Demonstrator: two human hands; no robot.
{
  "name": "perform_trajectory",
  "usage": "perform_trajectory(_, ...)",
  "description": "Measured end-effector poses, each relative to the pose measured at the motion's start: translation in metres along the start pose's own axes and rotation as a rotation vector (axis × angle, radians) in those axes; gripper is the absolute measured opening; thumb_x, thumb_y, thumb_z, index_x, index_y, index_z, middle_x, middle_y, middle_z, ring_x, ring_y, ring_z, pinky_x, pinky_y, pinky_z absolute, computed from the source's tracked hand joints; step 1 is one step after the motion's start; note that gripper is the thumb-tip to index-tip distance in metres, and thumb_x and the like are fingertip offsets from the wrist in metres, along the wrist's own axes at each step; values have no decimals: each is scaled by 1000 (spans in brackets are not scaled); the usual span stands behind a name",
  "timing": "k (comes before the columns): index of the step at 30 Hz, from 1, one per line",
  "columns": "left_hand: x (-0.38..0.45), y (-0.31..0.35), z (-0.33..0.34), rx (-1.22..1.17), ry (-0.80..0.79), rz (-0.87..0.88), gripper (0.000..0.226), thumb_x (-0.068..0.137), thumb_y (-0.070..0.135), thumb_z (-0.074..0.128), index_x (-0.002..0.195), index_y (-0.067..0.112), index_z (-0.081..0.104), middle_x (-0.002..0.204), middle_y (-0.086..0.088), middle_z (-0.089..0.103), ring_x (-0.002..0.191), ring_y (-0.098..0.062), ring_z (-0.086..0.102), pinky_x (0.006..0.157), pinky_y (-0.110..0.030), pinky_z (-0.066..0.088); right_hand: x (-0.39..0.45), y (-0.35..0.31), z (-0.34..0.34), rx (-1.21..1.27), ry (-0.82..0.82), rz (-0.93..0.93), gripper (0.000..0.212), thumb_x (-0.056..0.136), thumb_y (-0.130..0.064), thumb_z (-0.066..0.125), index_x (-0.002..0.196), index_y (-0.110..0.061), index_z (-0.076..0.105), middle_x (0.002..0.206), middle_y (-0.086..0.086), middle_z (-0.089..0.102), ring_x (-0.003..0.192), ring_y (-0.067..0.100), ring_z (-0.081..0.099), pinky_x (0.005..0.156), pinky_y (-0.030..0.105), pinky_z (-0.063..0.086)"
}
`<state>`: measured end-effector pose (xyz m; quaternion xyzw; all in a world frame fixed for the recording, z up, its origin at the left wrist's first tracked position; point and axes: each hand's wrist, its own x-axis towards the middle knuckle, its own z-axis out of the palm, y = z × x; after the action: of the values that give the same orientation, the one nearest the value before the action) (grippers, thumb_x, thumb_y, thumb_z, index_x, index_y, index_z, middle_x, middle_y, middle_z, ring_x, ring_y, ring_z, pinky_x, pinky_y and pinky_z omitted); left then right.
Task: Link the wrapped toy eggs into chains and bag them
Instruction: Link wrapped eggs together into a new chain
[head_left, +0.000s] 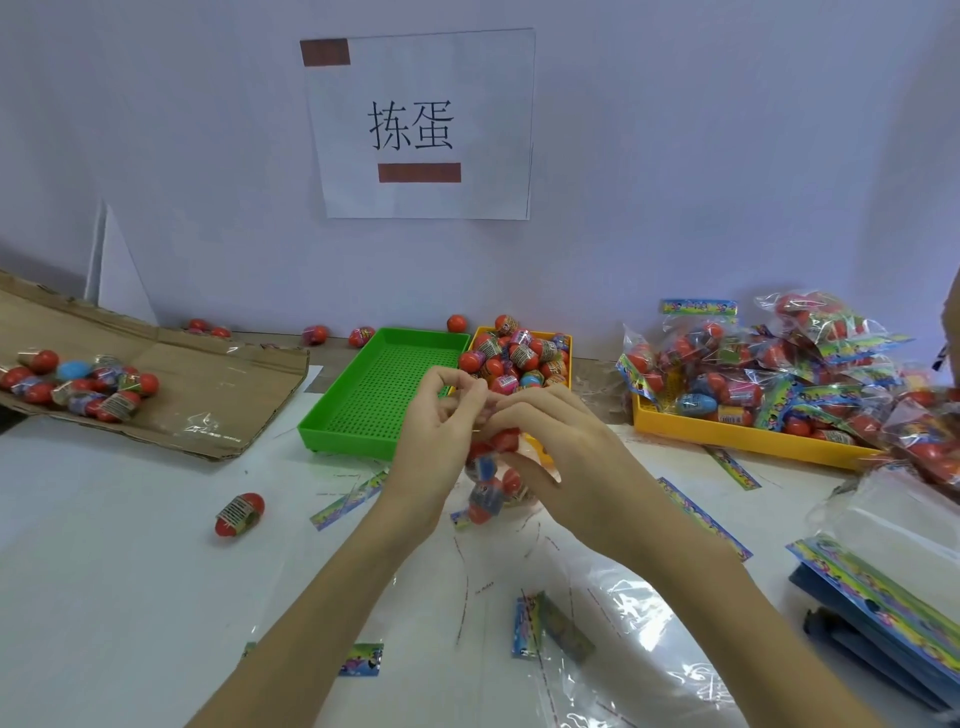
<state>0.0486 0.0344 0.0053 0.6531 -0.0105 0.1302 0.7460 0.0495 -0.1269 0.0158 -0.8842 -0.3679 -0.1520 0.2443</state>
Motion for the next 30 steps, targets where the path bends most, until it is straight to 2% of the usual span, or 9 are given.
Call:
perform_trajectory(4,-3,-1,0,73,-60,34,15,108,19,56,113,5,52,78,-4,76,68,-15,72,63,-24,60,-1,3,-1,19,-29,-24,29,92,-8,72,120,-18,72,126,-5,68,118,13,55,96,0,30)
perform_trajectory(8,-2,3,0,-96,-49,-20,10,106,16,58,108,6,58,89,-8,80,80,-18,76,68,-28,60,-2,5,-5,-30,-1,-67,27,94,-12,71,120,-18,70,129,-6,67,120,15,59,101,20,46)
perform_trajectory(11,-3,7,0,-289,-79,-46,7,106,13,55,107,6,55,98,-16,79,85,-22,77,65,-26,60,-4,5,-8,-70,18,-74,25,94,-16,72,119,-19,70,124,-5,68,114,16,60,94,21,46)
perform_trajectory(15,-2,7,1,-340,-124,0,7,108,12,52,111,6,51,109,-23,77,101,-34,77,78,-35,64,-5,2,-8,-179,84,-101,17,89,-18,78,106,-18,75,107,-4,74,103,20,65,88,31,56)
perform_trajectory(17,-1,6,1,-318,-135,28,10,108,12,52,114,4,51,110,-23,77,103,-36,76,82,-35,63,-5,4,-7,-206,118,-117,11,86,-14,81,97,-15,78,101,-2,76,101,22,66,85,31,57)
perform_trajectory(21,3,0,-2,-179,-113,49,19,106,19,58,114,2,57,108,-14,79,104,-29,77,84,-31,62,-4,14,-4,-159,165,-108,11,88,-11,78,99,-13,80,98,-2,76,98,21,65,83,30,57)
perform_trajectory(26,5,-4,-10,70,-235,-20,58,91,62,63,127,16,63,119,0,77,115,-16,72,97,-35,57,-5,24,-4,-27,250,-2,14,95,-10,71,106,-16,78,103,-1,74,98,15,65,78,36,61)
perform_trajectory(28,5,-2,-12,135,-287,-10,52,89,56,71,128,22,64,118,5,77,115,-9,71,91,-23,57,-5,26,-4,-41,267,13,15,95,-12,71,107,-17,78,101,-1,74,94,16,66,75,38,61)
perform_trajectory(30,5,-3,-12,155,-283,8,40,93,36,75,129,22,67,117,5,77,114,-10,71,92,-21,57,-6,28,-4,-54,301,34,17,94,-13,72,110,-19,77,101,-1,75,92,20,69,76,40,61)
